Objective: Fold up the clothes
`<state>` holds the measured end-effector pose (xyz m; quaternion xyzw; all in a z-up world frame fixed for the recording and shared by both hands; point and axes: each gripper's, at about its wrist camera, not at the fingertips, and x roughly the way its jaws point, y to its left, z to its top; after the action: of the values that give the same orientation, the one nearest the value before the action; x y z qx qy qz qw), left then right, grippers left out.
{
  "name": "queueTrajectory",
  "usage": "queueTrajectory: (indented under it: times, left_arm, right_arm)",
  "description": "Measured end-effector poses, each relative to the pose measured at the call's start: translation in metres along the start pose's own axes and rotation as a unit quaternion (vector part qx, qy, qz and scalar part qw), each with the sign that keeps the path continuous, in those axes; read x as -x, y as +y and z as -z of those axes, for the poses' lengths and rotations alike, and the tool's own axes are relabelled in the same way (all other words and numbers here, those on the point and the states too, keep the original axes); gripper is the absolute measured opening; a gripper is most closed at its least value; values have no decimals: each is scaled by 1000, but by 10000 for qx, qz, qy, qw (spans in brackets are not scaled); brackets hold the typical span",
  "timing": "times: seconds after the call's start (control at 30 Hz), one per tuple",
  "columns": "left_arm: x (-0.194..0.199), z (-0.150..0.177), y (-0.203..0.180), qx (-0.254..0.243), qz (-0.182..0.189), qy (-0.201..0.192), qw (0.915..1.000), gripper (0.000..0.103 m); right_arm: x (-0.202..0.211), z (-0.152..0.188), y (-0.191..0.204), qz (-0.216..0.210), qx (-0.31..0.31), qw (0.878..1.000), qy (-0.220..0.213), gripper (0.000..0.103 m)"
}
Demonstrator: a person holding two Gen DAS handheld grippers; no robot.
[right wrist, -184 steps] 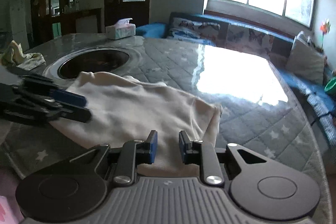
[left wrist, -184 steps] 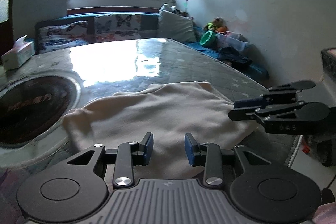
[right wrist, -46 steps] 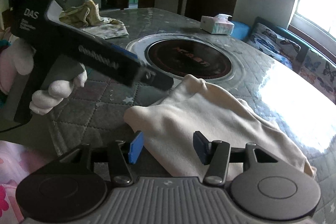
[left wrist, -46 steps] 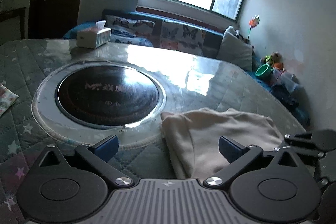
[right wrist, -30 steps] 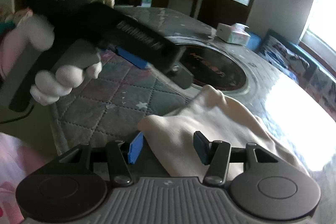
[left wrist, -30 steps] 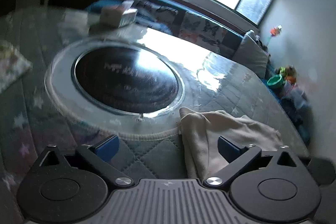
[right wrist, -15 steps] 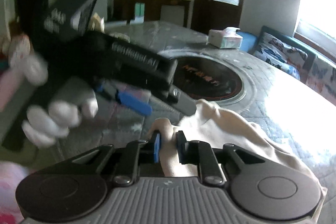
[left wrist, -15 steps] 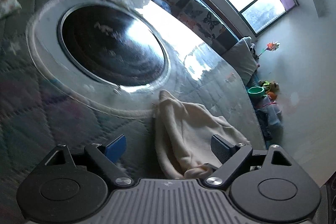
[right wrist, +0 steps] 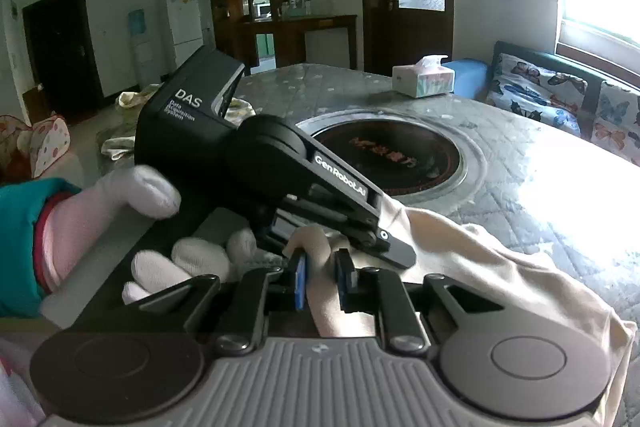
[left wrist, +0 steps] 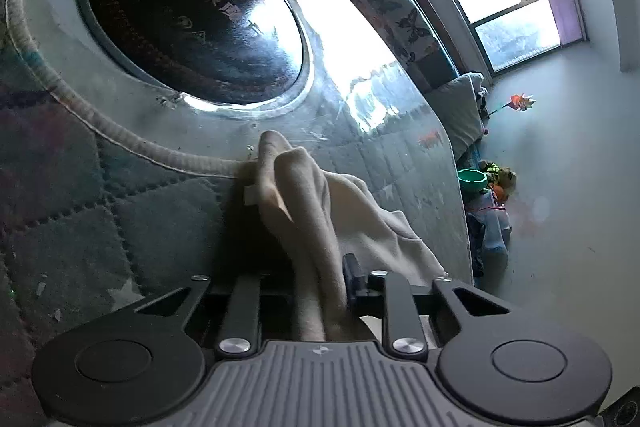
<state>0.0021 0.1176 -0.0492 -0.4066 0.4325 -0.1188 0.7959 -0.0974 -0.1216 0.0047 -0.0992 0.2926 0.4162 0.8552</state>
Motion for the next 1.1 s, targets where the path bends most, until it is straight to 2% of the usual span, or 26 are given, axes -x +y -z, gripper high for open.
queueTrajectory:
  times: [0.17, 0.3, 0.43, 0.57, 0.7, 0.8, 0.9, 0.93, 1.0, 1.1]
  left_arm:
    - [-1, -1, -1, -113, -58, -17, 9999, 20]
    - [-1, 1, -6, -349, -138, -55, 9993, 20]
    - [-1, 2, -7, -462, -213, -72, 9987, 21]
    - [-1, 2, -11, -551, -282, -77, 9980, 21]
    - [-1, 2, -15, -670, -381, -100, 9970, 21]
    - [-2, 3, -19, -769, -457, -111, 9959, 21]
    - [-3, 3, -23, -897, -555, -130, 9943, 21]
    - [-3, 3, -25, -954, -600, -138, 9935, 20]
    - [-4, 4, -29, -1069, -689, -153, 9918, 20]
    - [-4, 2, -39, -1258, -705, -168, 9894, 20]
  right_arm:
    - [16, 11, -19, 75, -267, 9996, -83, 26]
    - [36, 23, -53, 605, -684, 9957, -131, 28]
    - [50, 41, -99, 1418, -1239, 9820, -106, 34]
    - [59, 62, -150, 1928, -1988, 9608, -166, 34]
    - [56, 77, -182, 2082, -2511, 9450, -259, 34]
    - [51, 85, -196, 1900, -2770, 9415, -261, 34]
    - [48, 86, -196, 1714, -2765, 9450, -332, 33]
    - [48, 85, -194, 1641, -2748, 9468, -341, 24]
    - [48, 84, -193, 1550, -2739, 9484, -395, 14]
    - [59, 82, -190, 1544, -2703, 9484, -597, 11]
